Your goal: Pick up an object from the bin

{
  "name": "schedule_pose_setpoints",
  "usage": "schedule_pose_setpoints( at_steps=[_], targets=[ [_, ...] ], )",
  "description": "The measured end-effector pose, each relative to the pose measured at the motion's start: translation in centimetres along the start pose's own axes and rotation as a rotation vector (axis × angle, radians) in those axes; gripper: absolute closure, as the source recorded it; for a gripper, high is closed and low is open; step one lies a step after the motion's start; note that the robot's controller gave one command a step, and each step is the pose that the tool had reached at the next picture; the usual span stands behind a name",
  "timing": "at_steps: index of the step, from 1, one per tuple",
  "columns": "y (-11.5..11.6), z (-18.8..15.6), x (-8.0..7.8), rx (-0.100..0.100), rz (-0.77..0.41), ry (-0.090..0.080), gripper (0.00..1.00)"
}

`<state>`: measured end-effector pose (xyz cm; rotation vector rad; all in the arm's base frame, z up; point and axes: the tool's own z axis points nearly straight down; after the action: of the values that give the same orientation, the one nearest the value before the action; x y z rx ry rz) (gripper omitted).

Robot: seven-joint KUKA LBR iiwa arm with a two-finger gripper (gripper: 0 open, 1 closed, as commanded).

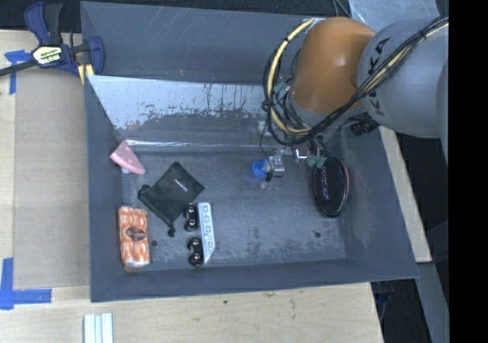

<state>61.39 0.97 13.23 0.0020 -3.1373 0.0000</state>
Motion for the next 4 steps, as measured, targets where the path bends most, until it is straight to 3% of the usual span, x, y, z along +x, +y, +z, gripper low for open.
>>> schedule_pose_setpoints(
  at_steps=[1,2,3,4],
  targets=[
    [0.0,-0.5,-0.2,0.0,0.0,-0.008,0.0],
    [-2.4,6.5,0.0,0.001,-0.01,0.001,0.0],
    [-1.2,4.4,0.1,0.0,-0.002,-0.012,0.0],
    [-3.7,6.2,-1.1,0.001,-0.065,-0.003,0.0]
  ],
)
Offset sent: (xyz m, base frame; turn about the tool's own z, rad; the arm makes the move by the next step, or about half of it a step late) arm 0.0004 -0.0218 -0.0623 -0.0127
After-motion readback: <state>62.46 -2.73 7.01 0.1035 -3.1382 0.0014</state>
